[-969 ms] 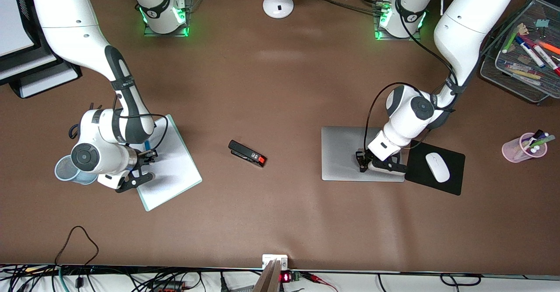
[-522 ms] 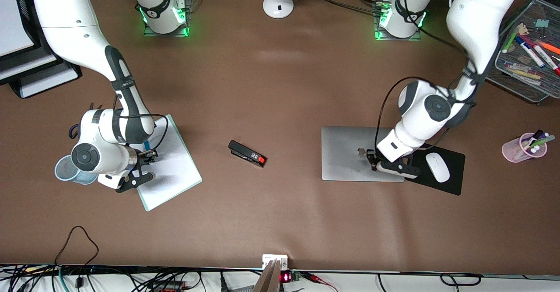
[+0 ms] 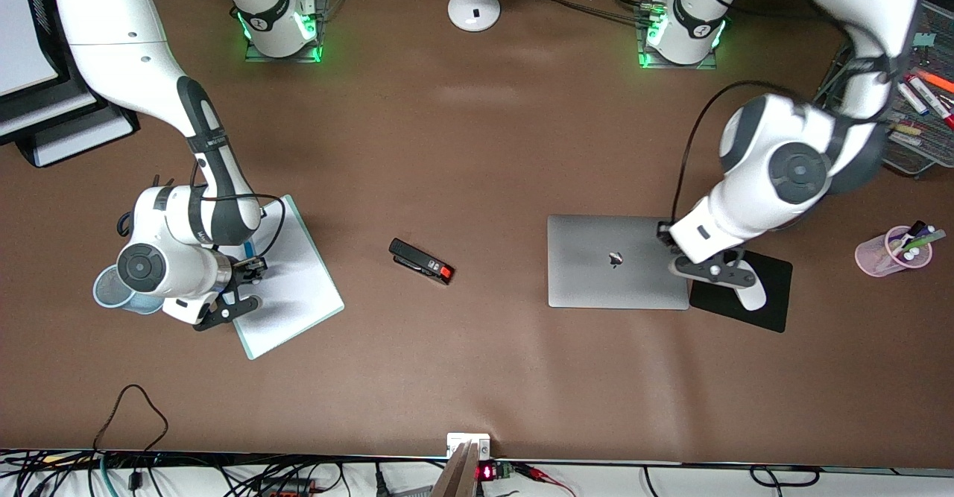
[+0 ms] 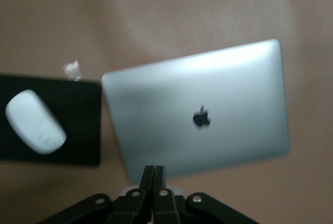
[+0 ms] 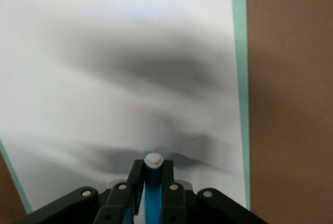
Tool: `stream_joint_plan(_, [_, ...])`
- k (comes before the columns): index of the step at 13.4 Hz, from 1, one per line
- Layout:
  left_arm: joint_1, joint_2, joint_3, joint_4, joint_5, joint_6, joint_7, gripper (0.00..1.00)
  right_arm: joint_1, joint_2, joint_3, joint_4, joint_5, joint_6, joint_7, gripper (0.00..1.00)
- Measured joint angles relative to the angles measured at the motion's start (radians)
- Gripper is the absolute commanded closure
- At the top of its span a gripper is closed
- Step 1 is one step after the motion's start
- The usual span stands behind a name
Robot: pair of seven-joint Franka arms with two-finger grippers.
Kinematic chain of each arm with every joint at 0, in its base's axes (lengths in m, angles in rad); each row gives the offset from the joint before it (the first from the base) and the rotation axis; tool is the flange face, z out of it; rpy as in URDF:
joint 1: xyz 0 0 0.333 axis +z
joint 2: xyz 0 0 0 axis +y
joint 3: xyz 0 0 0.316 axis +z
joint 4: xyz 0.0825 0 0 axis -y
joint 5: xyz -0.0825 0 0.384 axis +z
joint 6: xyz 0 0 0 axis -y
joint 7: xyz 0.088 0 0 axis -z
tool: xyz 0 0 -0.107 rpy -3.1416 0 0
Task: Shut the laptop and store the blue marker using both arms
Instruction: 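Press the laptop lid shut with the left gripper, then lift the marker with the right gripper while the left gripper withdraws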
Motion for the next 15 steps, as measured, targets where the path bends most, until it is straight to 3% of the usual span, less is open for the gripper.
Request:
stream_joint_plan(1, [-0.001, -0.005, -0.004, 0.05, 0.0, -0.098, 0.002, 0.0, 0.003, -0.009, 0.0, 0.015, 0.0, -0.001, 0.0, 1.0])
stream_joint_plan(4, [-0.002, -0.022, -0.008, 0.139, 0.0, -0.235, 0.005, 0.0, 0.006, -0.049, 0.0, 0.063, -0.002, -0.018, 0.0, 1.0])
stream_joint_plan(10, [0.025, -0.146, 0.022, 0.161, 0.0, -0.324, 0.068, 0.0, 0.004, -0.181, 0.0, 0.121, -0.012, -0.044, -0.048, 1.0])
stream_joint_plan(13, [-0.025, -0.273, 0.166, 0.081, -0.06, -0.31, 0.083, 0.0, 0.005, -0.248, 0.002, 0.123, -0.012, -0.046, -0.122, 1.0])
stream_joint_plan(15, [-0.068, -0.366, 0.266, -0.029, -0.087, -0.202, 0.093, 0.0, 0.005, -0.29, 0.003, 0.124, -0.011, -0.047, -0.196, 1.0])
